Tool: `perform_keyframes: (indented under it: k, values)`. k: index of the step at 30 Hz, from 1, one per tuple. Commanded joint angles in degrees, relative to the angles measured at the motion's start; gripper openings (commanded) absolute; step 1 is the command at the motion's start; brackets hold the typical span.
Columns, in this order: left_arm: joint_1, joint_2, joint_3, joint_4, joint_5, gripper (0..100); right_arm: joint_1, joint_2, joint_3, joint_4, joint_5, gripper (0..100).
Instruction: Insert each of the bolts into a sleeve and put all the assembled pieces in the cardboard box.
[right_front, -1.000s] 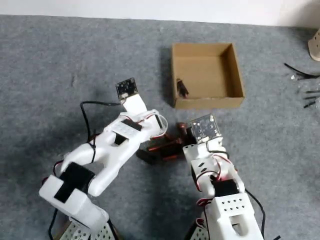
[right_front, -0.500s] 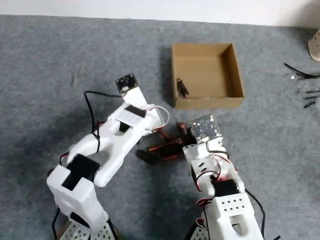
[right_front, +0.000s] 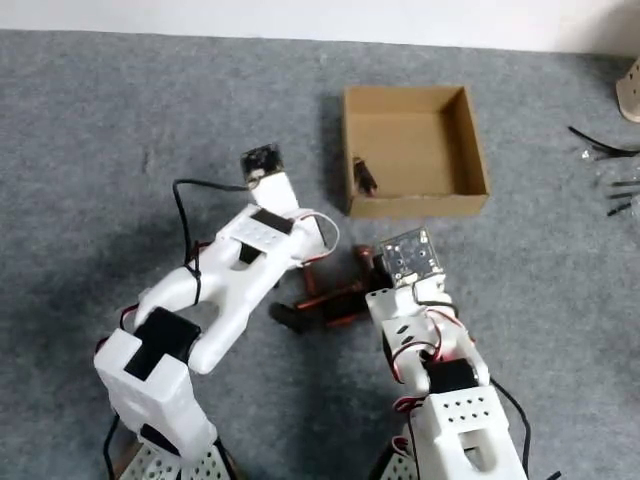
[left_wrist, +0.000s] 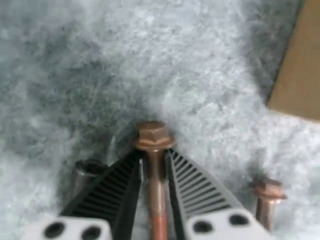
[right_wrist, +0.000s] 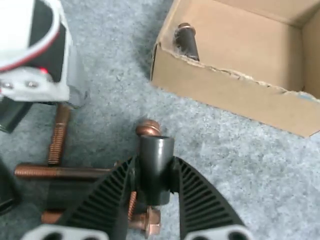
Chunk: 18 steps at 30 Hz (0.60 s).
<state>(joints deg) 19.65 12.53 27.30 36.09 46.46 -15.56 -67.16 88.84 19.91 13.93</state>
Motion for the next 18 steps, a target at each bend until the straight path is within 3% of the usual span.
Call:
perform_keyframes:
  k: [1,8,15,18]
  values:
    - [0.3,-0.4,0.7,-6.6,-7.3,1,0.3,-1.3,-0.1,-1.7,-0.2,0.5]
    - [3.6,-8.0,12.1,-21.1,-21.0,0,0.3,-1.3,0.0,-5.2,-0.1,0.5]
    - [3.8,-25.5,38.9,-55.5,-31.6,0,-0.6,-1.5,0.0,-5.4,1.1,0.5]
    - [4.2,-32.1,45.8,-63.8,-32.7,0,-2.9,-1.5,0.0,-5.4,1.3,0.5]
